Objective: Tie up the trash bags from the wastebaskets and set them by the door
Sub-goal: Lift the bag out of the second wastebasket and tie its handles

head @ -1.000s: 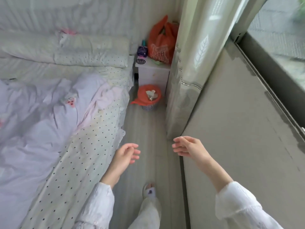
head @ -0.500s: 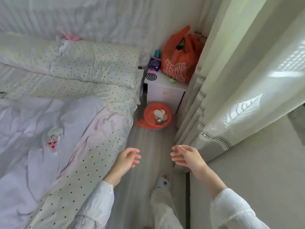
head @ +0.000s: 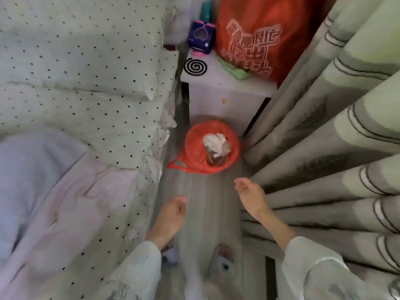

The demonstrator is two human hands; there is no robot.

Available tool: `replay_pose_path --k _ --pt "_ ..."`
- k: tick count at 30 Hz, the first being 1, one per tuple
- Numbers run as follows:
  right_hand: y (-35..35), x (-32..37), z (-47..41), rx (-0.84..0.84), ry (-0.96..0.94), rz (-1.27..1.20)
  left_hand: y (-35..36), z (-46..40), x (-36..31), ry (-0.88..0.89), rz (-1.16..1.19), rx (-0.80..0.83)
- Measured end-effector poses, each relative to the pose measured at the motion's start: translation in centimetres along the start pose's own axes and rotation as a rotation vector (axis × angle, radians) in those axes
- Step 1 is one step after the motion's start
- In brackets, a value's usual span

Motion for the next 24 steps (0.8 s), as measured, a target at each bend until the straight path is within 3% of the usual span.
replay_pose_path --k 7,12,16,20,24 --pt "9.7 -9.5 -16.3 -0.075 -0.445 0.538 8.6 -16.0 8.9 0.485 -0.615 0.021" --pt "14.0 -15.5 -22.7 -0.075 -0.627 0.869 13.4 -23.6 12.5 0.66 -0.756 -0.008" --pt "15.6 -18.2 -26.3 -0.239 -0.852 0.977 15.1 -28.5 14.4 0.792 -0.92 -0.18" --pt "16.9 -19.3 -28.2 -0.348 -0.959 0.896 15.6 -31.7 15.3 0.88 -1.015 -0.373" --pt "17.1 -20.1 -29.1 -0.409 -1.008 0.913 15.4 -32.5 15.1 1.081 -1.057 -0.504"
Point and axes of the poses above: each hand's wrist, its own z-axis away from the middle knuckle, its own y-axis out of the palm, x = y × z, the point moved 2 cm from there along -z, towards the middle knuckle, and after that the axes turned 1 degree about -x, right-handed, at the moved point
